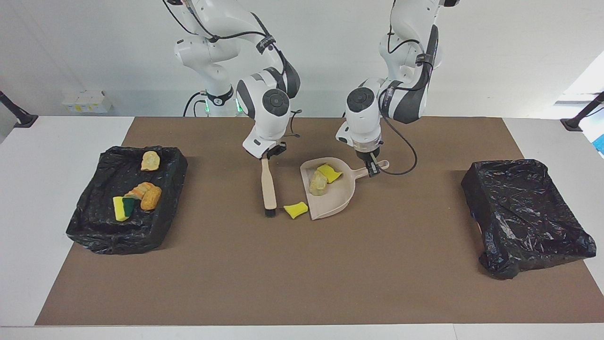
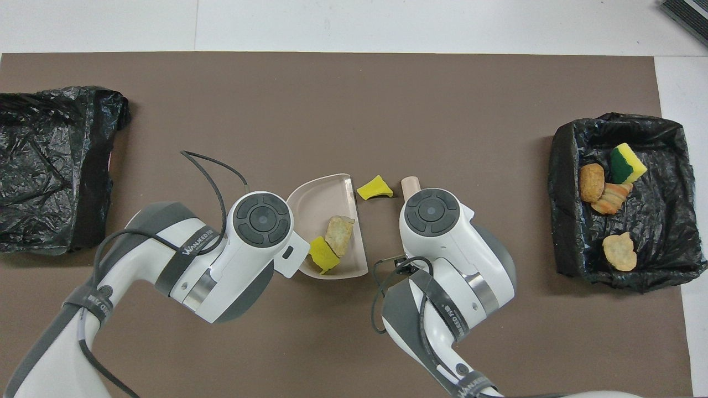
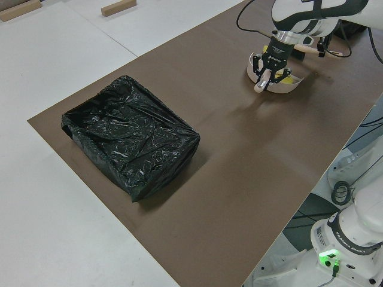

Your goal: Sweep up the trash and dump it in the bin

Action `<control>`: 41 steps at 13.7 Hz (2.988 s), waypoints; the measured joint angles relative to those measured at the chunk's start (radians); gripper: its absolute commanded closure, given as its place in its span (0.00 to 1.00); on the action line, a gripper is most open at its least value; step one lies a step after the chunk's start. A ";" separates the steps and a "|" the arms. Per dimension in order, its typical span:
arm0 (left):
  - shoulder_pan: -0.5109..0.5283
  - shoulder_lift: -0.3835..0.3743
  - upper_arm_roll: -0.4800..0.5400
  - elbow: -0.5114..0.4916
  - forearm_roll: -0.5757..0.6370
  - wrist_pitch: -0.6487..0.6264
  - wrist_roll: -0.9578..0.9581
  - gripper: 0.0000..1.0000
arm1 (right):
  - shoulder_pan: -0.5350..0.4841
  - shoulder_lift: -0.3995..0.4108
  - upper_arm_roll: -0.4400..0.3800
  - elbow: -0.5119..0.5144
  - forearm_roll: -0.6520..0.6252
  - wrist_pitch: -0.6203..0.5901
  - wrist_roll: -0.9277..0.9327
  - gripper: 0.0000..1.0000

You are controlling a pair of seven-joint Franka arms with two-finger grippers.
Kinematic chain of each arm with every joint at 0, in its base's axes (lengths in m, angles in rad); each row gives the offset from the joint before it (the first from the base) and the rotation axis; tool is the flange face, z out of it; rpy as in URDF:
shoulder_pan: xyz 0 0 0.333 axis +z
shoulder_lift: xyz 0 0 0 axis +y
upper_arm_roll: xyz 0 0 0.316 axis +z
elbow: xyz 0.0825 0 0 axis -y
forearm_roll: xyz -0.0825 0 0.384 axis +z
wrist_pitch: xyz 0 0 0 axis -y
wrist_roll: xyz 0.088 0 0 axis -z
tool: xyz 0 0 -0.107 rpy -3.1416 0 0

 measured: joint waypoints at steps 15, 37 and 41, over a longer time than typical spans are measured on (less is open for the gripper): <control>0.010 -0.002 0.006 0.001 0.000 0.004 0.046 1.00 | 0.053 -0.064 0.059 0.024 0.303 -0.111 -0.074 1.00; 0.615 -0.240 0.036 0.308 -0.113 -0.294 0.793 1.00 | 0.335 -0.075 0.053 -0.100 0.243 0.099 0.358 0.00; 0.818 -0.169 0.047 0.456 -0.203 -0.339 0.988 1.00 | 0.257 -0.081 0.050 0.027 0.219 -0.038 0.354 0.00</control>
